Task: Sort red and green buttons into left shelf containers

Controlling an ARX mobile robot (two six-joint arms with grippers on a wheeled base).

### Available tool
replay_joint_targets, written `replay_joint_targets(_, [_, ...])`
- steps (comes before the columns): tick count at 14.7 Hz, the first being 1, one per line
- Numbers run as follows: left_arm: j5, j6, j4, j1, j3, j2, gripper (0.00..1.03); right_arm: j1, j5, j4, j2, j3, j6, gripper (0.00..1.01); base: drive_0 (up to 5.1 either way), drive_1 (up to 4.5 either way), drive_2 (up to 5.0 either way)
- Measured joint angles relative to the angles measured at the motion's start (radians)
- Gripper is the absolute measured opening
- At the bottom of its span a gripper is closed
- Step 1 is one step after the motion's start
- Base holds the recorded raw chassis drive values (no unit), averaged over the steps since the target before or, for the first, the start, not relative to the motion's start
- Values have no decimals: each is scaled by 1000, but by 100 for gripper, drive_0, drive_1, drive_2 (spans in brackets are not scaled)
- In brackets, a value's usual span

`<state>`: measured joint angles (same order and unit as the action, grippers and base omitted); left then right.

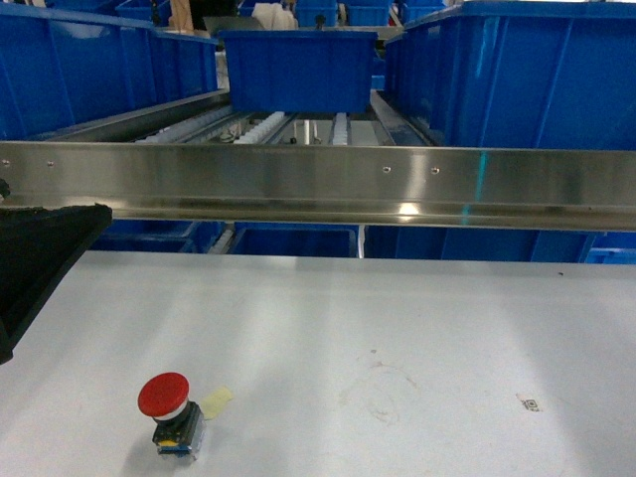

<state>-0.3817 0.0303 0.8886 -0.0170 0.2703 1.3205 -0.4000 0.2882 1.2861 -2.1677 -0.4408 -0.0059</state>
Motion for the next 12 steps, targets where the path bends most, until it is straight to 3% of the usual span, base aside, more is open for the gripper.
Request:
replay_joint_targets(7, [0, 0, 0, 0, 0, 0, 98, -1, -45, 0, -55, -40, -6, 98, 0, 0, 0])
replay_joint_targets(12, [0, 0, 0, 0, 0, 0, 98, -10, -45, 2, -64, -62, -6, 98, 0, 0, 0])
